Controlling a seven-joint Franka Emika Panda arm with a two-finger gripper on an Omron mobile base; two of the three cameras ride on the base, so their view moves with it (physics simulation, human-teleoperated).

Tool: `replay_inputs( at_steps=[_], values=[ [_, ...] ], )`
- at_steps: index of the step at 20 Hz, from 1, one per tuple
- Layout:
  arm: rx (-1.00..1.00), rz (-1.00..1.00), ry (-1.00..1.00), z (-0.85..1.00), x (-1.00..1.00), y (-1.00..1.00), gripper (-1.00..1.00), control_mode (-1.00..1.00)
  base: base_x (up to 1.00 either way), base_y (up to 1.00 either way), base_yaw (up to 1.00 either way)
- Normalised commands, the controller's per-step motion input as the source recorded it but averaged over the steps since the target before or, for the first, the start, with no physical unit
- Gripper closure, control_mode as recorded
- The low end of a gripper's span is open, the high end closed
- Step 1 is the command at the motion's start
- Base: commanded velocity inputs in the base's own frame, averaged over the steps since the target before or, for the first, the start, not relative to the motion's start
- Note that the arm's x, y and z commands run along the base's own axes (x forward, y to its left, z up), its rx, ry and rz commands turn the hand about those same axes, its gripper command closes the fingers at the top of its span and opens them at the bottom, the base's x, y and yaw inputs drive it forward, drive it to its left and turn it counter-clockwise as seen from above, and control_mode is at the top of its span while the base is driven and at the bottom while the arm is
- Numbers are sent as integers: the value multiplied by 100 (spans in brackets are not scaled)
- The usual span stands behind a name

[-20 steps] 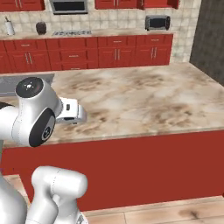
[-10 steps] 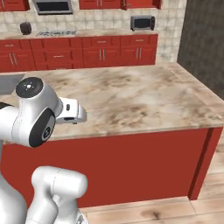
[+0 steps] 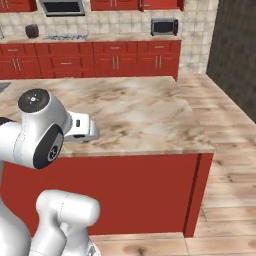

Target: Take the smaller bowl and place it next to the appetizer plate on the dining counter , and place the larger bowl next to the plate with cooked food.

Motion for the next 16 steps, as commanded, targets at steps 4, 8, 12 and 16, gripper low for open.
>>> replay_inputs(
  at_steps=[4, 8, 12, 16],
  values=[
    [0, 0, 0, 0, 0, 0, -100, 100, 0, -100, 41],
    [0, 0, 0, 0, 0, 0, -100, 100, -41, -100, 23],
    [0, 0, 0, 0, 0, 0, -100, 100, -59, -100, 7],
    [0, 0, 0, 0, 0, 0, -100, 100, -33, -100, 1]
  ],
)
